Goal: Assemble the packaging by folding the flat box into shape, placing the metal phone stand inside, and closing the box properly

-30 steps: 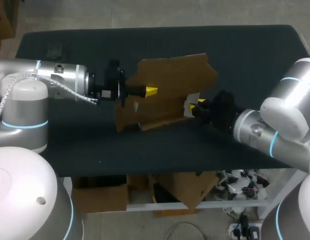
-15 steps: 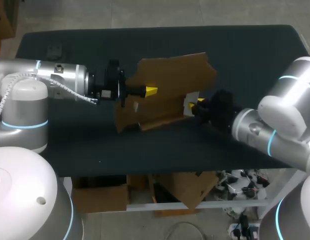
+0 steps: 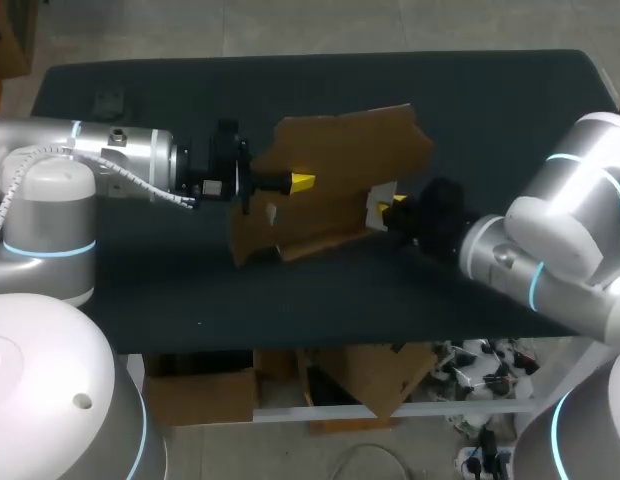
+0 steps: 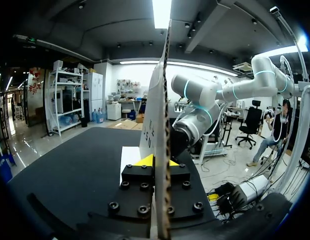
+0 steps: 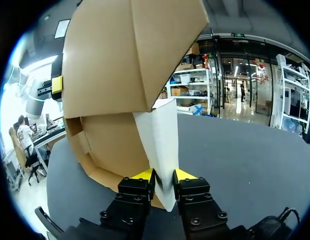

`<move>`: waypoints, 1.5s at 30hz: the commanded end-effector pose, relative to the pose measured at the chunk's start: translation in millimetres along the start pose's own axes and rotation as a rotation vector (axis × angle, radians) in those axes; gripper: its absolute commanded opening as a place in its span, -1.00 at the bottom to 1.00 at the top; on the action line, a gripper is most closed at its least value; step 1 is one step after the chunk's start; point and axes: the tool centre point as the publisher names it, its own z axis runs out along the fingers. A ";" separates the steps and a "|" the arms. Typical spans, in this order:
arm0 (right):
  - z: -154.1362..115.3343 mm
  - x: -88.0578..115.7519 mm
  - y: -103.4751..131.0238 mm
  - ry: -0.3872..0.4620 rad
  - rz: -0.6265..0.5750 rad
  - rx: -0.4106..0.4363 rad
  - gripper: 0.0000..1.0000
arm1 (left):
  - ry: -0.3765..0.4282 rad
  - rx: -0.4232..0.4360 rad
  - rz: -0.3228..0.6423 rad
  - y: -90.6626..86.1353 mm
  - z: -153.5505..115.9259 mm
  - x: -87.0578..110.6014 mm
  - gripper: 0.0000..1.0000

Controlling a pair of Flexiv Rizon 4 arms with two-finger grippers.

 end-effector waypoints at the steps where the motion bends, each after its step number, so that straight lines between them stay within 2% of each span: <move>1: 7.5 6.1 1.9 -0.307 0.001 0.000 -0.47 | 0.004 0.000 -0.001 4.4 3.0 0.3 -1.00; 6: 7.4 6.0 2.6 -0.322 0.003 0.000 -0.39 | 0.004 0.000 -0.001 4.4 3.0 0.3 -1.00; 23: 9.9 4.8 6.1 -0.357 -0.018 0.039 -0.47 | 0.004 0.000 -0.001 4.4 3.0 0.3 -1.00; 30: 13.8 2.9 5.3 -0.362 -0.038 0.064 -0.76 | 0.004 0.000 -0.001 4.4 3.0 0.3 -1.00; 33: 13.7 2.7 5.5 -0.363 -0.047 0.072 -1.00 | 0.004 0.000 -0.001 4.4 3.0 0.3 -1.00; 43: 6.4 5.3 8.4 -0.380 -0.076 0.091 -1.00 | 0.004 0.000 -0.001 4.4 3.0 0.3 -1.00; 44: 5.3 5.5 8.2 -0.380 -0.078 0.093 -1.00 | 0.004 0.000 -0.001 4.4 3.0 0.3 -0.95; 45: 4.4 5.7 8.1 -0.379 -0.080 0.094 -1.00 | 0.000 -0.008 0.006 2.3 2.2 0.3 -0.58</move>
